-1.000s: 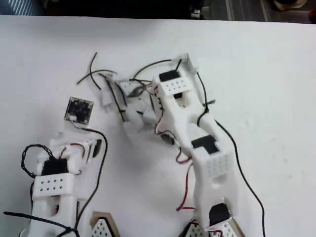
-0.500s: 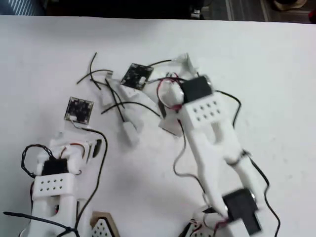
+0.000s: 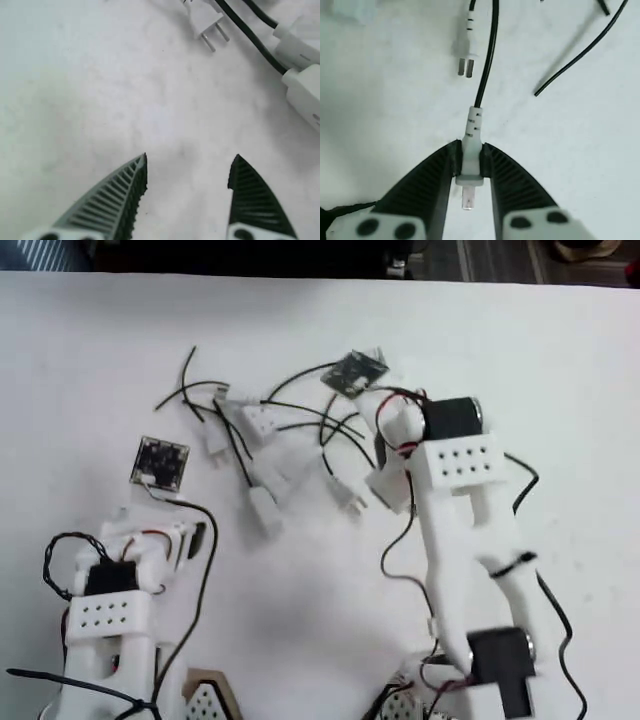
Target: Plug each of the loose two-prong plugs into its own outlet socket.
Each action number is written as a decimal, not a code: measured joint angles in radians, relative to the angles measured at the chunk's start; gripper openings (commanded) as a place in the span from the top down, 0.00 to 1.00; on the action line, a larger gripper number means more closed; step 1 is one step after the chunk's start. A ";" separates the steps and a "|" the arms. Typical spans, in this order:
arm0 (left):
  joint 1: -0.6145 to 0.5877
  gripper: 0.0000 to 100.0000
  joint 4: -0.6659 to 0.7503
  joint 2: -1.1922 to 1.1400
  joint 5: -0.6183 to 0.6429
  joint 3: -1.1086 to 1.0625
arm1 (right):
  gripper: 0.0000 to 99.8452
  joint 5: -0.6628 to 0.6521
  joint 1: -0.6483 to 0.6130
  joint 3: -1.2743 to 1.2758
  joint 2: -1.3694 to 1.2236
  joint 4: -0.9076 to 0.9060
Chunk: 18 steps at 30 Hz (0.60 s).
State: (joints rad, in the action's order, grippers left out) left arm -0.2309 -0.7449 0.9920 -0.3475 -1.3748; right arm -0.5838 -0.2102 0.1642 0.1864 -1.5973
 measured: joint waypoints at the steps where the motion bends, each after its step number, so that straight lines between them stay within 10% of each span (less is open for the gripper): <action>1: 0.000 0.73 0.000 0.000 0.000 0.000 | 0.98 0.015 0.006 0.031 -0.023 0.029; 18: 0.000 0.73 0.000 0.000 0.000 0.000 | 0.98 0.017 -0.003 0.041 -0.577 0.129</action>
State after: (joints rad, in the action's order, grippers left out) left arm -0.2309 -0.7449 0.9920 -0.3475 -1.3748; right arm -0.5669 -0.2133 0.2056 -0.3905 -1.4684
